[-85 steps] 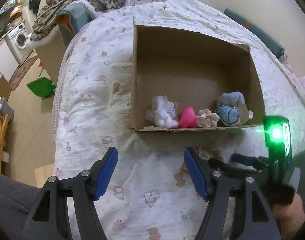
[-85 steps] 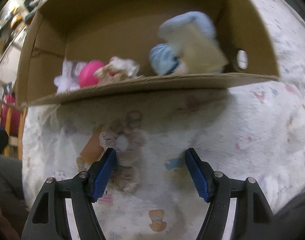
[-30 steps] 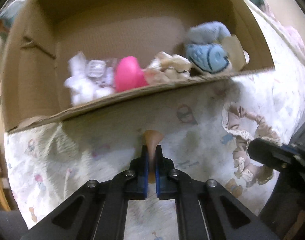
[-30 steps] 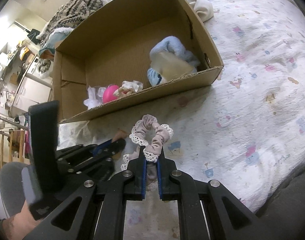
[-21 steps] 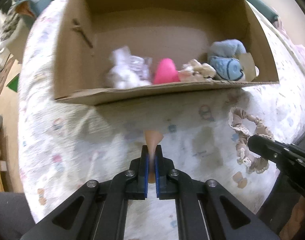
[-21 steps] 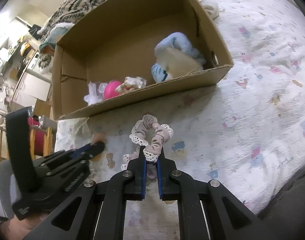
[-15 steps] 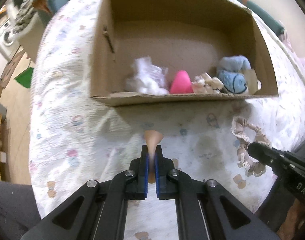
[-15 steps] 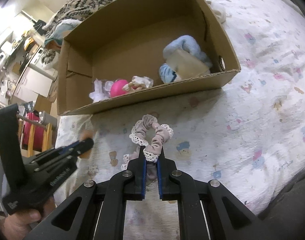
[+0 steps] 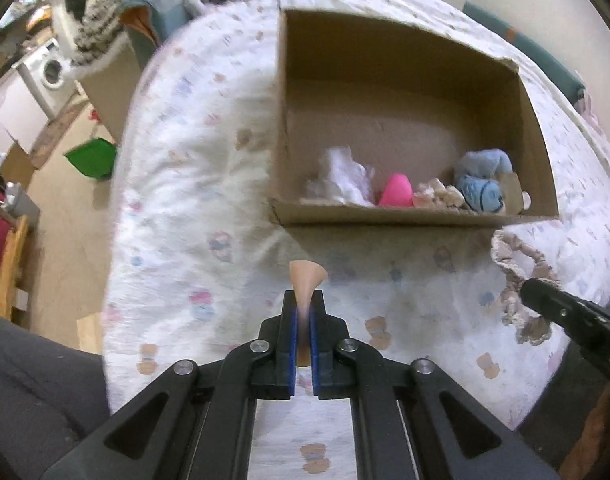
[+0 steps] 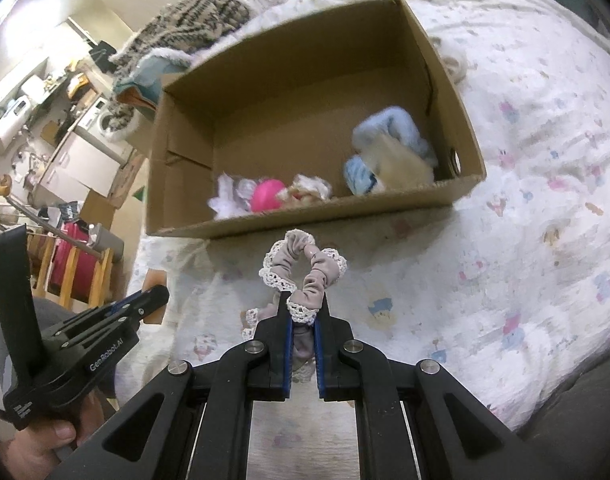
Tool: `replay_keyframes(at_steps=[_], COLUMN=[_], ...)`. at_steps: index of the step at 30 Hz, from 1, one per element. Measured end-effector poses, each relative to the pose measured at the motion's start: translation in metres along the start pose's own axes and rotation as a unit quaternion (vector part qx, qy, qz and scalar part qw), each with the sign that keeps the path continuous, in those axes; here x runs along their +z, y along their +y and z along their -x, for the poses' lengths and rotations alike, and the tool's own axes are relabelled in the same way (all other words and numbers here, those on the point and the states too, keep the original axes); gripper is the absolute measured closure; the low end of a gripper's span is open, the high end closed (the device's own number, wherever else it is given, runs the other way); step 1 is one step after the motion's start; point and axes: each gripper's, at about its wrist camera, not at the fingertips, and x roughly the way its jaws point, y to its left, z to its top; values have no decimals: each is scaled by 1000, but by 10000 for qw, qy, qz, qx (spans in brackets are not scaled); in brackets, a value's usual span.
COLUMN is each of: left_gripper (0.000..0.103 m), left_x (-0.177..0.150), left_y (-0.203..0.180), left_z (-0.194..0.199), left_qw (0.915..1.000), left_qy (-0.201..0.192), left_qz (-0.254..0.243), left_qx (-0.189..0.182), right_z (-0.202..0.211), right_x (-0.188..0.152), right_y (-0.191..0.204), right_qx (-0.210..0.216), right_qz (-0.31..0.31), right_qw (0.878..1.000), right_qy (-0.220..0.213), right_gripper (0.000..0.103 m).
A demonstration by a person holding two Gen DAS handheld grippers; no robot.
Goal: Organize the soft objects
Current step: 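Carry the brown scrunchie and tan cylinder over the box and lower them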
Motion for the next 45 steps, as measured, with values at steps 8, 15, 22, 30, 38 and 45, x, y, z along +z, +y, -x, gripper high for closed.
replay_keyframes(at_steps=[8, 15, 22, 30, 38, 45], left_gripper=[98, 98, 98, 98, 97, 97], left_x=[16, 38, 68, 101, 114, 108], left_y=[9, 17, 14, 4, -20, -40], left_z=[39, 59, 64, 38, 1, -36], left_qw=[9978, 9954, 9936, 9939, 9930, 9943], left_qy=[-610, -943, -1098, -877, -674, -520], left_qz=[265, 128, -6, 54, -119, -508], left_qx=[-36, -89, -283, -674, -963, -779], right_z=[32, 58, 63, 49, 13, -19], right_x=[6, 18, 43, 79, 102, 98], right_y=[8, 15, 13, -1, -8, -15], right_qx=[172, 561, 550, 376, 212, 61], right_qz=[181, 152, 153, 111, 146, 98], right_qw=[9974, 9930, 9915, 9925, 9958, 9988], right_qy=[-682, -1028, -1167, -1155, -876, -483], right_gripper=[92, 92, 92, 92, 92, 92])
